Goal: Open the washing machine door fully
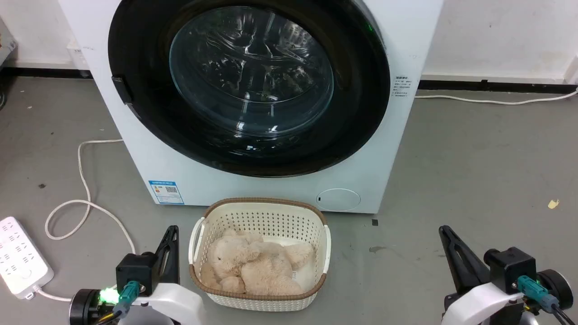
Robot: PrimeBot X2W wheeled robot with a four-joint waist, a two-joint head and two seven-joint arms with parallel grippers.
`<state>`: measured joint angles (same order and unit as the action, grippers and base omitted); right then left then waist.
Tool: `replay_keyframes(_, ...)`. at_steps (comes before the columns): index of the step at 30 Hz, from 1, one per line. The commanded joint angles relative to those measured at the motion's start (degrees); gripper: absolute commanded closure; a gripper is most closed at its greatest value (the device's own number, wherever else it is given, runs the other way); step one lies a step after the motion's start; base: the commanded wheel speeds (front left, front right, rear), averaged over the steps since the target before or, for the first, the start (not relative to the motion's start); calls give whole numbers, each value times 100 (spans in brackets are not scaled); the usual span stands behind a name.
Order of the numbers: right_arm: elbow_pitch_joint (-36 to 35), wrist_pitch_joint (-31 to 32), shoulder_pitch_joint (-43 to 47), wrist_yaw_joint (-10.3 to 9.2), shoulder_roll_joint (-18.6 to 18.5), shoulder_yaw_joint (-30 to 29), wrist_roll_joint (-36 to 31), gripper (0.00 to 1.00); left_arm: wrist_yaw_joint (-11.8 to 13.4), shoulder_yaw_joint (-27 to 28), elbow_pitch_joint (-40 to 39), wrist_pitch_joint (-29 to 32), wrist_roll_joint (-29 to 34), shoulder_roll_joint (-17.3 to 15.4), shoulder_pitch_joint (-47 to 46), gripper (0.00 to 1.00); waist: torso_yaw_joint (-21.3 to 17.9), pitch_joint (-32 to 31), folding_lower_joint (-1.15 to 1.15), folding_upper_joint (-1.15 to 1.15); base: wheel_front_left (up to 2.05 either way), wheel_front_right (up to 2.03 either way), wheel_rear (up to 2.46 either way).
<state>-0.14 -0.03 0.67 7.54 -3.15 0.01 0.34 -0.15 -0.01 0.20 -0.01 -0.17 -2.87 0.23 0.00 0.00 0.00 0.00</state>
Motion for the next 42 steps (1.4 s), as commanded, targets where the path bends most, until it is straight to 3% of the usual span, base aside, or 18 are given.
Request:
replay_keyframes(1,14,3,-67,-5,27,-1,-34,100,15,1,-20,1,17,0,-23,100,0,0,0,0,0,0,0)
replay_keyframes(42,14,3,-67,-5,27,-1,-34,100,15,1,-20,1,17,0,-23,100,0,0,0,0,0,0,0)
